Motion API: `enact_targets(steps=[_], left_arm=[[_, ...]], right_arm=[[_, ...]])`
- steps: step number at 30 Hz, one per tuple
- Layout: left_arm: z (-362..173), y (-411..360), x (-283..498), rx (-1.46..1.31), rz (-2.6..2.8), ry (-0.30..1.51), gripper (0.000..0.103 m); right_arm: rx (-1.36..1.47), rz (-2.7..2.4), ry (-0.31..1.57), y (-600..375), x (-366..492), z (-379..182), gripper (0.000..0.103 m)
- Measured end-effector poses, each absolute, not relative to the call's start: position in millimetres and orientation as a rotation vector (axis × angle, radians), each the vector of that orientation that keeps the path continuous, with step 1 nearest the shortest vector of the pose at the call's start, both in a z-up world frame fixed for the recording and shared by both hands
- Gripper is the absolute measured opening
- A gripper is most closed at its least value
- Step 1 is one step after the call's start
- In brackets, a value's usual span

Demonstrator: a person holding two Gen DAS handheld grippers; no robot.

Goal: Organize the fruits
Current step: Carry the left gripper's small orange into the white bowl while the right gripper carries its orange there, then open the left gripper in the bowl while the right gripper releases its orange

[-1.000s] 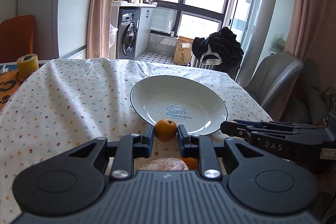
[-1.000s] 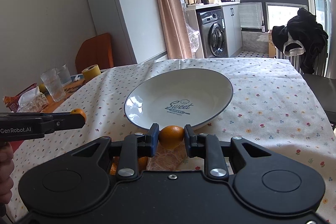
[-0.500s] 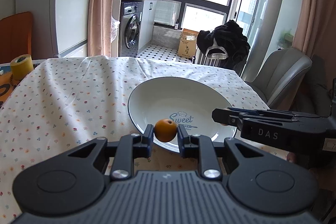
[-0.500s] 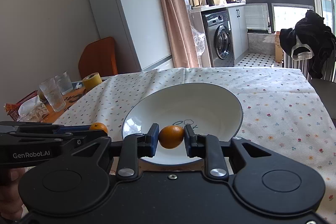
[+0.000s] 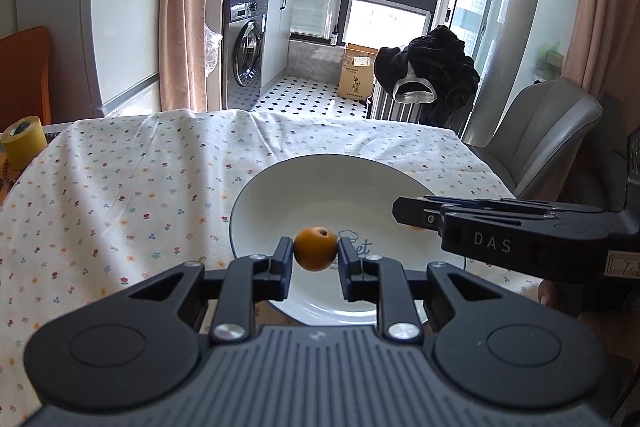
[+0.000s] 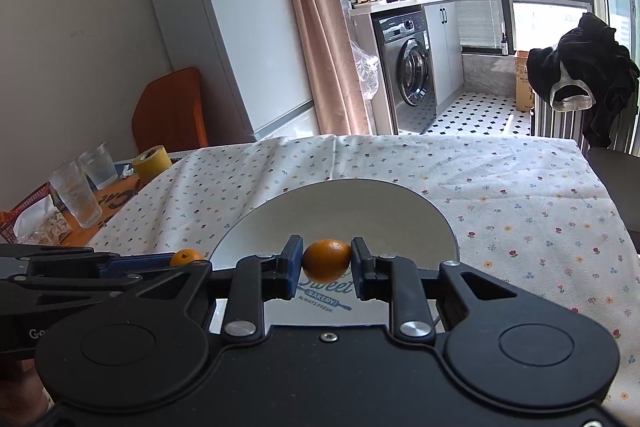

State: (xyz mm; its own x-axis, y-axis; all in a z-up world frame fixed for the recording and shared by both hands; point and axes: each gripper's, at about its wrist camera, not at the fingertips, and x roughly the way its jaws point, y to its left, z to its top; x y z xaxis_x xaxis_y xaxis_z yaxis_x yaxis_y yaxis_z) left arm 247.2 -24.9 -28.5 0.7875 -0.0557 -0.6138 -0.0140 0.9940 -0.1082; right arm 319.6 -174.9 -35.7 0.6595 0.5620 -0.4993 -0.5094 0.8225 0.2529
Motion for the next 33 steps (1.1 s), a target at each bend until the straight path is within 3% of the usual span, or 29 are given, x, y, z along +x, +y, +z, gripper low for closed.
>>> enact_targets(steps=[22,29,33], left_arm=[[-69.1,-31.9,285.7,-0.092,-0.063,0.762,0.022],[-76.3,-38.0,293.1,-0.078,-0.081,0.795,0.022],[-73.6,-36.7,291.0,-0.084,-0.081,0.787,0.026]], right_arm=[[0.118,0.571,0.651,-179.5,344.0,-74.6,0.024],[0.104,0.562,0.635,-182.8,342.5,-73.4,0.029],[0.101,0.568,0.622,-184.9,340.2,-70.2,0.029]])
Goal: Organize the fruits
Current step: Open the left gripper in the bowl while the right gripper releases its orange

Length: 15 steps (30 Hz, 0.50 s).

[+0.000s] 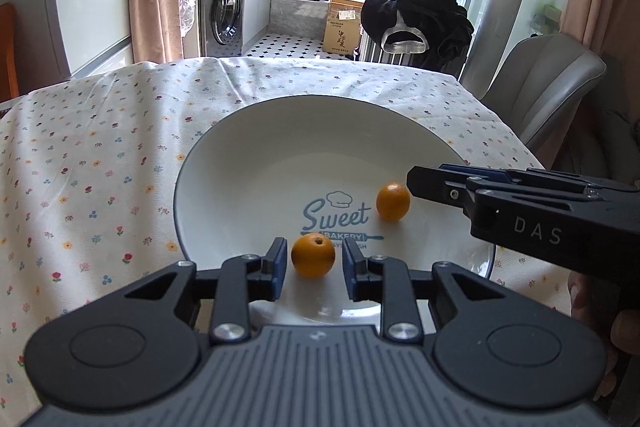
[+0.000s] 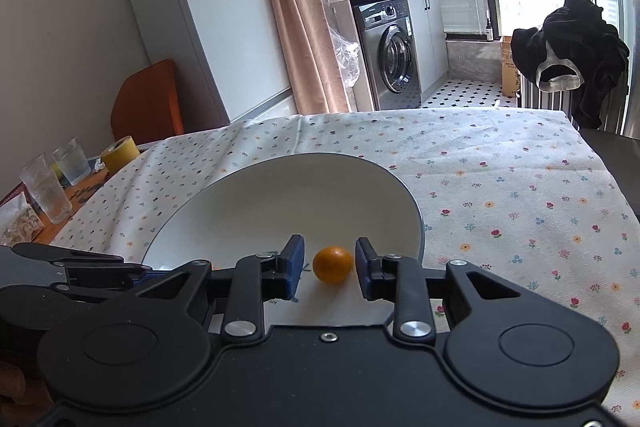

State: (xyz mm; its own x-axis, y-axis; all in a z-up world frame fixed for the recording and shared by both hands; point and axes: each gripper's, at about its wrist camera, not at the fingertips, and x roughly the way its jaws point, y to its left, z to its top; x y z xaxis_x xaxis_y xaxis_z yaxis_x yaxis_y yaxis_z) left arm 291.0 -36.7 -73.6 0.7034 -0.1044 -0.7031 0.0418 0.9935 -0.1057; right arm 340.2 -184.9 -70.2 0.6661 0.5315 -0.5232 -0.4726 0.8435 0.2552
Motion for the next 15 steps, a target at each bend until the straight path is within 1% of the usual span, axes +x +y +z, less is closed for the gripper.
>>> enact_targets(steps=[5,7,9,13,15], left_arm=[[-64.3,-31.1,284.0,-0.097,-0.065,0.784,0.027],[-57.0,-29.9,277.7,-0.091,-0.069,0.761,0.031],[-50.1,-28.8,272.0,-0.087,-0.064,0.747,0.04],[-37.2,-28.0,258.1,-0.038,-0.065,0.722,0.048],[-32.8,-26.2,250.1,-0.029,-0.06,0.706,0.058]], right_arm=[[0.109,0.56,0.615,-188.3,340.8,-68.3,0.029],[0.111,0.557,0.613,-188.4,340.2,-67.2,0.029],[0.113,0.559,0.61,-188.1,338.5,-65.1,0.029],[0.131,0.564,0.604,-187.9,332.9,-54.9,0.033],[0.13,0.56,0.597,-188.3,328.4,-49.9,0.036]])
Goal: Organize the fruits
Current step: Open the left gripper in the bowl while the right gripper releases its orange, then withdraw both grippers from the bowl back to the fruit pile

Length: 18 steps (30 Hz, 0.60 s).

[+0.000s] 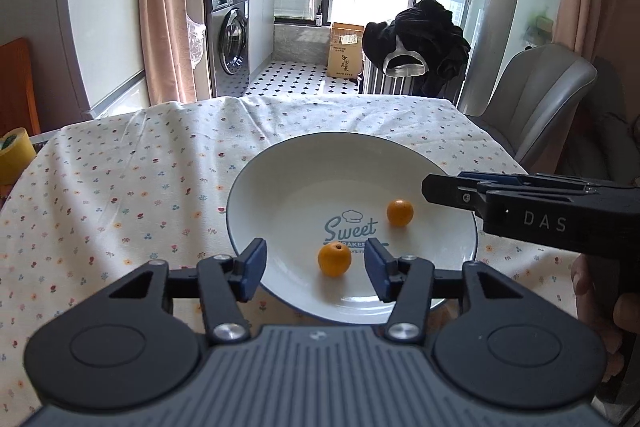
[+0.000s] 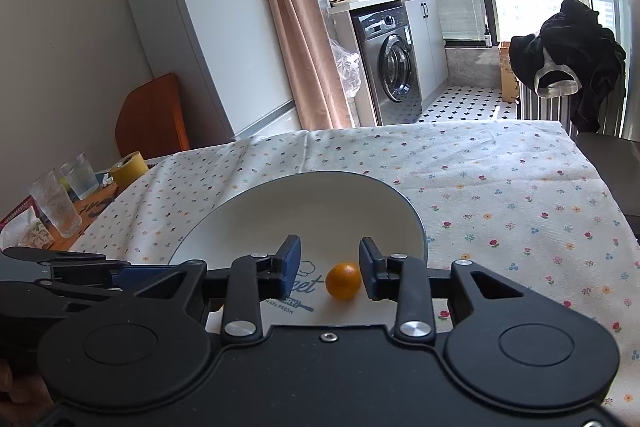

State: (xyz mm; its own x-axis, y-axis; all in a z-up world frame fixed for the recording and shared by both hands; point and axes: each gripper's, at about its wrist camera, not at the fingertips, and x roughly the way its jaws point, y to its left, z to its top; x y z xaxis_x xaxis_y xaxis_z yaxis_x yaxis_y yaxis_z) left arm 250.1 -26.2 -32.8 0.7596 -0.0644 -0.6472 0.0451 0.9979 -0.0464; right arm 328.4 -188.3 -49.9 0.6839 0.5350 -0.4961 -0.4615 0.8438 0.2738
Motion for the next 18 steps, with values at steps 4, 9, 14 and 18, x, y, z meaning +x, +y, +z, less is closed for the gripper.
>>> enact_targets(steps=[4,9,14,18], left_arm=[[-32.2,-21.7,237.0,-0.019,-0.081,0.718,0.062],[-28.3,-6.1,214.5,-0.065,-0.059,0.712,0.063],[-22.0,2.2,190.2,-0.043,-0.021,0.675,0.064],[-17.4,3.7,173.3,-0.039,-0.03,0.669,0.068]], right_arm=[[0.146,0.559,0.583,-193.3,311.0,-41.2,0.043],[0.129,0.562,0.576,-194.6,285.0,-36.9,0.048],[0.117,0.555,0.576,-198.0,263.4,-33.8,0.051],[0.109,0.55,0.572,-202.0,248.6,-31.6,0.055]])
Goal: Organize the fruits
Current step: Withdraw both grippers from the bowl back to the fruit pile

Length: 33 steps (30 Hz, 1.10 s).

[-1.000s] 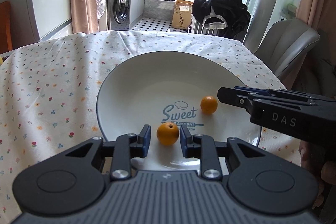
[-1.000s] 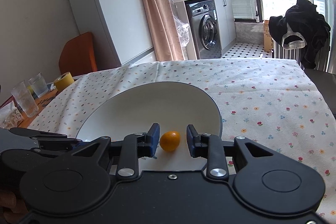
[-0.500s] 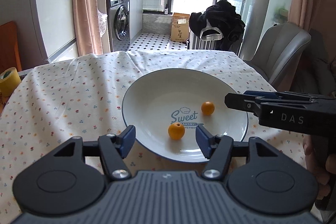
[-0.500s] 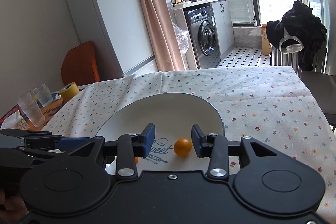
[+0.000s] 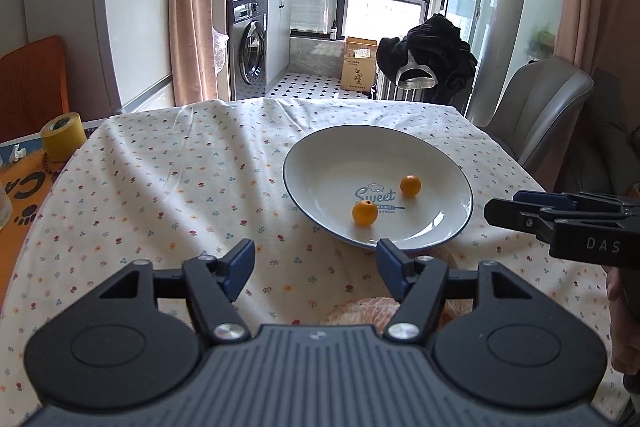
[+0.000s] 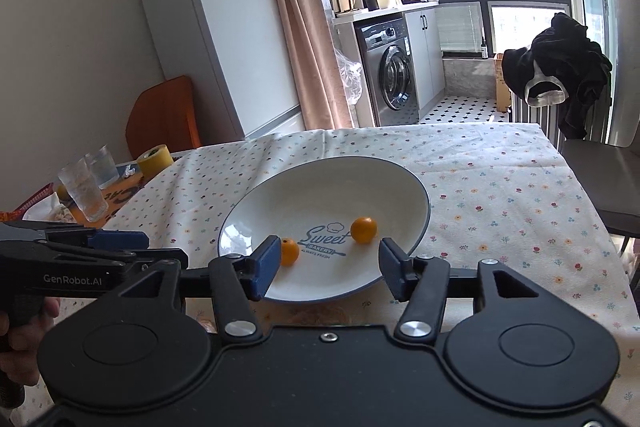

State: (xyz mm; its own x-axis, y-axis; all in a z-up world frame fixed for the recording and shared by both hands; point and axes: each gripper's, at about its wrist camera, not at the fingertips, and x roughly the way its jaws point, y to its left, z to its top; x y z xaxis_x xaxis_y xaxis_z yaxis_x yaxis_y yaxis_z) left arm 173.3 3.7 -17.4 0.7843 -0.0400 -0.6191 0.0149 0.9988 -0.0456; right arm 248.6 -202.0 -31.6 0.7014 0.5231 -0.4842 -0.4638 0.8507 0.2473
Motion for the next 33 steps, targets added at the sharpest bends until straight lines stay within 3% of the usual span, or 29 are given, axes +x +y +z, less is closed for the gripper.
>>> enact_targets(steps=[8,16,33], left_arm=[[-15.6,3.2,143.9,-0.064,0.013,0.653,0.082],[-12.2,4.3,114.9,-0.124,0.06,0.615,0.087],[-14.2,16.2,60.5,-0.202,0.043,0.552,0.087]], right_arm=[[0.112,0.552,0.563,-209.4,219.7,-28.2,0.063],[0.118,0.589,0.542,-214.4,192.6,-22.5,0.076],[0.109,0.6,0.531,-214.7,149.1,-21.7,0.077]])
